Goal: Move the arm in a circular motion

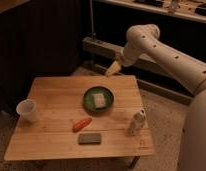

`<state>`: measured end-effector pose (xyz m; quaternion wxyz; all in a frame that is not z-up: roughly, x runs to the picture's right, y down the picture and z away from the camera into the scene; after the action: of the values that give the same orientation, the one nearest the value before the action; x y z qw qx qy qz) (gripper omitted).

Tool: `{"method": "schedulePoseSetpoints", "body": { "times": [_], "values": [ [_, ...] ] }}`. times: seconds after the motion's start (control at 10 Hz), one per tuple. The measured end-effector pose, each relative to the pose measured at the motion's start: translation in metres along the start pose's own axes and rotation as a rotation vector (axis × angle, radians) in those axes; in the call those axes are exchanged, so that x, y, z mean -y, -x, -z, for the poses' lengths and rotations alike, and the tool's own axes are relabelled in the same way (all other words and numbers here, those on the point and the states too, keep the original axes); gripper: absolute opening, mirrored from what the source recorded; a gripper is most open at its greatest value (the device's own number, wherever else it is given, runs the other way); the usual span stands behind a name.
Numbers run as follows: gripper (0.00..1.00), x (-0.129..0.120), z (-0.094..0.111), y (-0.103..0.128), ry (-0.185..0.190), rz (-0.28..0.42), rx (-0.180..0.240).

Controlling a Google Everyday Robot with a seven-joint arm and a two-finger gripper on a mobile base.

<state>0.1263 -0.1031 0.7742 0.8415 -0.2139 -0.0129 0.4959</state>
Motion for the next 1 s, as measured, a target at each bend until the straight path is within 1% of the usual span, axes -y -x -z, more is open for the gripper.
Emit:
{"method": "schedulePoseSetpoints", "body": {
  "times": [0.2,0.3,0.5,0.6,0.7,0.8,0.9,1.0],
  "values": [
    [0.97,0.039,0.005,-0.045,-0.05,-0.117,-0.02],
    [0.97,0.054,0.01,-0.066,-0.072,-0.168,-0.026],
    [0.97,0.079,0.025,-0.107,-0.119,-0.247,-0.035],
    [0.97,0.086,0.034,-0.127,-0.135,-0.273,-0.033],
    [0.97,0.089,0.046,-0.147,-0.146,-0.287,-0.029],
    [0.97,0.083,0.06,-0.17,-0.149,-0.287,-0.033],
    [0.97,0.069,0.07,-0.188,-0.145,-0.282,-0.05],
    [0.97,0.053,0.076,-0.2,-0.129,-0.274,-0.061]
  ]
}}
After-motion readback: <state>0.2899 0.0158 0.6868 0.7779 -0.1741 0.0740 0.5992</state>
